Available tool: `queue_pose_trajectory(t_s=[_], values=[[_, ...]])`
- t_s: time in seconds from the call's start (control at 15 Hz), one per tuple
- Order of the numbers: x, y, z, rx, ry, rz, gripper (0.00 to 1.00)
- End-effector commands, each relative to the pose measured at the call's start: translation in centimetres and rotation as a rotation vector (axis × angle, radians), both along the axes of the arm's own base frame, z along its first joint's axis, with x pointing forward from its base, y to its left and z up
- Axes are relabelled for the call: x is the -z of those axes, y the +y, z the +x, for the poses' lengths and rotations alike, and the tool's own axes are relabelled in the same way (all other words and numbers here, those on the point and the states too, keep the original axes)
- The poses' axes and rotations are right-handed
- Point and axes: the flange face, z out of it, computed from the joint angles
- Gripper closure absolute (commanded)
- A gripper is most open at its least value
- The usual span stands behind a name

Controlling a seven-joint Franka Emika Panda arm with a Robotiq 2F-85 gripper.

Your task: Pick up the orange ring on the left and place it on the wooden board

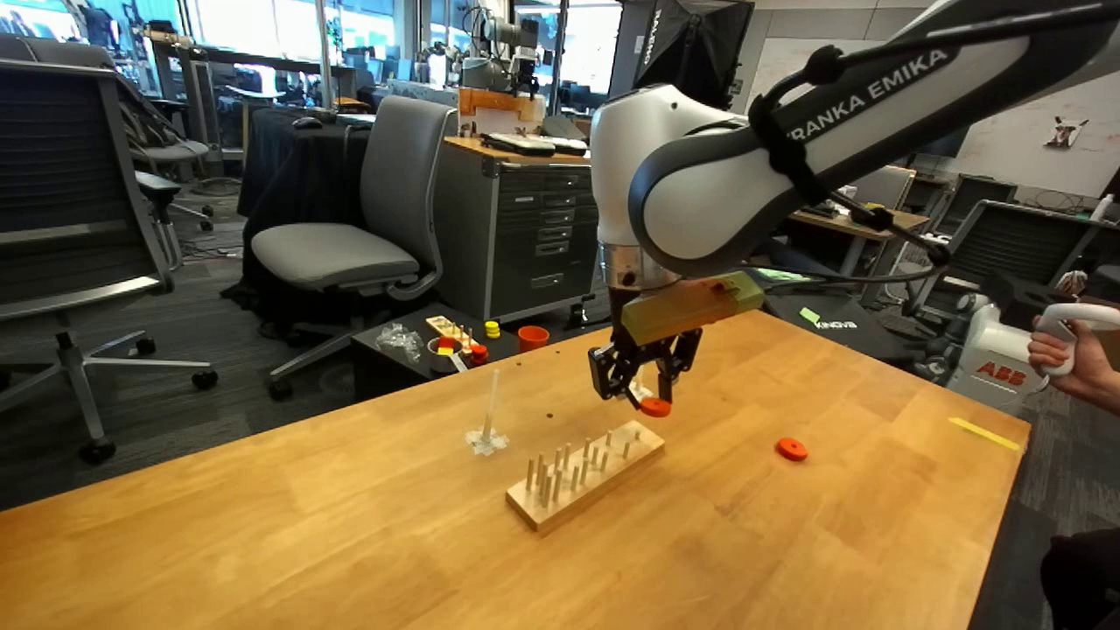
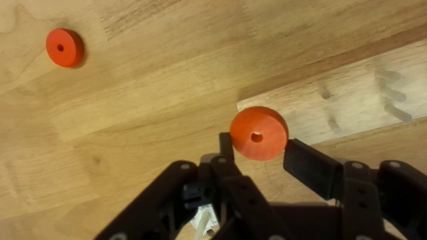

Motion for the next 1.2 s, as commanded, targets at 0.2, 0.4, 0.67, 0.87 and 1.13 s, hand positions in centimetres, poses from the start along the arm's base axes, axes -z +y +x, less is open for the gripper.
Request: queue_pose_trajectory(t_s=[0.2,0.4,0.67,0.87,1.13], values=[[0.1,-0.1,1.2,-0.046,0.003,0.006,0.81],[0.2,0.1,1.4,-0.061,0.006,0.006,0.81],[0.4,0.2,1.6,-0.081,0.007,0.011,0.81],[0.5,0.5,1.8,-0.107,0.011,0.014,0.81],[0.6,1.1,2.0,-0.150,0.019,0.016,0.81]])
